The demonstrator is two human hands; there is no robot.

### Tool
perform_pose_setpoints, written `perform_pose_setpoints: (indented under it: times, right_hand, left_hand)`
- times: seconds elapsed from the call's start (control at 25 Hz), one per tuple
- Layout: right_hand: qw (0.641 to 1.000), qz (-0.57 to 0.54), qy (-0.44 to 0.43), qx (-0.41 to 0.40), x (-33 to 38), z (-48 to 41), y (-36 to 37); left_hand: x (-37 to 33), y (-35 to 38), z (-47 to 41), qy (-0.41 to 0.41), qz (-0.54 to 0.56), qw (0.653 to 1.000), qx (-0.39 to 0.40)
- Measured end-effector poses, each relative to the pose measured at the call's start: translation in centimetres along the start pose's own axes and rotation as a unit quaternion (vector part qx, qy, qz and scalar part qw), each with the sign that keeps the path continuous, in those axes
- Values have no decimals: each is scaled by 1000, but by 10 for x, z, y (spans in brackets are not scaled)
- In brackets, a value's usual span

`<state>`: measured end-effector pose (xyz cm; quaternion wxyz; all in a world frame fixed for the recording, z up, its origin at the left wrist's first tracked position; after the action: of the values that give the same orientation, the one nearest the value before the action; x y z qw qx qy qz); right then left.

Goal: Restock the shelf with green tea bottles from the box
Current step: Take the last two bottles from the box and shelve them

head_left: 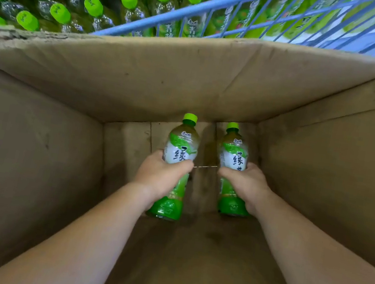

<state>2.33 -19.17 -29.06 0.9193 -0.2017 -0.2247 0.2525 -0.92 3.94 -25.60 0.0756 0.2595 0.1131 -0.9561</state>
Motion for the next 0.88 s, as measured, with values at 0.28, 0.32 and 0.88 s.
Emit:
perform_pose_setpoints:
  times: [0.28, 0.32, 0.88]
  right_hand:
    - [999, -32, -28, 16, 25, 96, -27]
    - [999, -32, -37, 19, 28, 113, -29]
    - [985, 24, -171, -22, 68, 311, -86]
  left_hand:
    - [-31, -35, 86, 29, 0, 999, 40]
    - [-36, -39, 100, 33, -2, 999, 41]
    - [-93, -122, 246, 144, 36, 989, 28]
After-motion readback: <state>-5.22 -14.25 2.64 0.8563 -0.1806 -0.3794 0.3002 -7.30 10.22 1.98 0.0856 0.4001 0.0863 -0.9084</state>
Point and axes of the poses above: each hand's wrist, its own z-axis away from the middle knuckle, its own y-axis out of the palm, x = y × z, the point moved 7 cm from there along -z, towards the middle knuckle, and after that the axes turned 12 degrees about z, right-handed, at the moved point
